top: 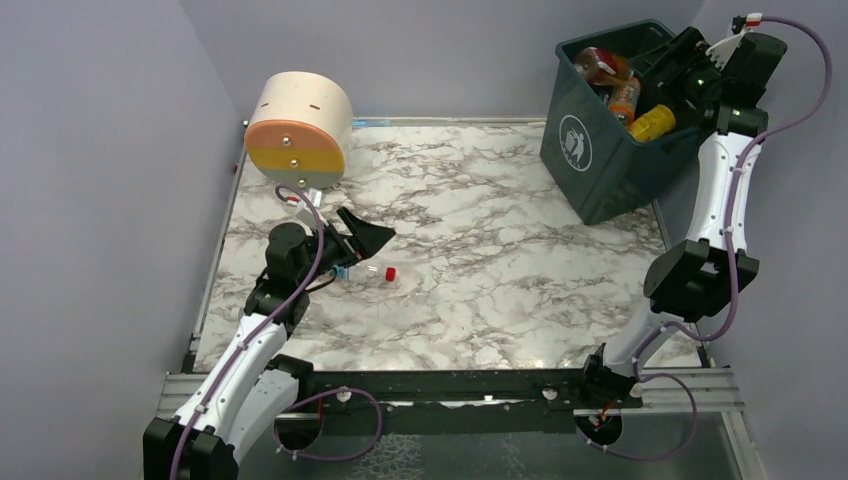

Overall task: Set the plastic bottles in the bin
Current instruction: Place the plastic bottle in the trash bin.

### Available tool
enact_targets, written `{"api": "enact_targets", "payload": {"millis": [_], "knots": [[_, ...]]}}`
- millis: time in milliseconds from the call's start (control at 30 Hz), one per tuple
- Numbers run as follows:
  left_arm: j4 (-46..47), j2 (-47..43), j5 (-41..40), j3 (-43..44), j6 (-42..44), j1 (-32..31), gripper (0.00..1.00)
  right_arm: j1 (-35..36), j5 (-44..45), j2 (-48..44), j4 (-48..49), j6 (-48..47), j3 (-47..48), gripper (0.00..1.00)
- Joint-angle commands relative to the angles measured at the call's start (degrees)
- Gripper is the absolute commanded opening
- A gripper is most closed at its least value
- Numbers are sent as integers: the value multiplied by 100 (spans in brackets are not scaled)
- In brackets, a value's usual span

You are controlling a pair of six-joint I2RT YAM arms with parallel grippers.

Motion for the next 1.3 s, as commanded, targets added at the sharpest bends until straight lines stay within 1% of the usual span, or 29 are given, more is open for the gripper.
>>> {"api": "enact_targets", "payload": {"millis": [0, 133, 267, 733, 1000, 1100, 1267], "knots": [[56, -131, 125, 70, 13, -14, 99, -8, 122, -161, -8, -30, -113, 94], [28, -156, 127, 81, 4, -14, 99, 12, -48, -369, 156, 79, -335, 94], [-75, -187, 120, 123, 8, -14, 99, 325, -76, -588, 131, -14, -438, 95], [-611, -526, -83, -46, 31, -14, 99, 2162, 377, -1383, 134, -476, -1384, 96], [-1554, -642, -640, 197, 132, -14, 99, 3256, 596, -1720, 255, -635, -2005, 96], [-1831, -677, -845, 248, 63, -14, 99, 3586, 536, -1841, 439, -631, -2366, 96], [-2250, -825, -1293, 276, -95, -14, 99, 4207, 553, -1852, 492, -710, -2706, 96]]}}
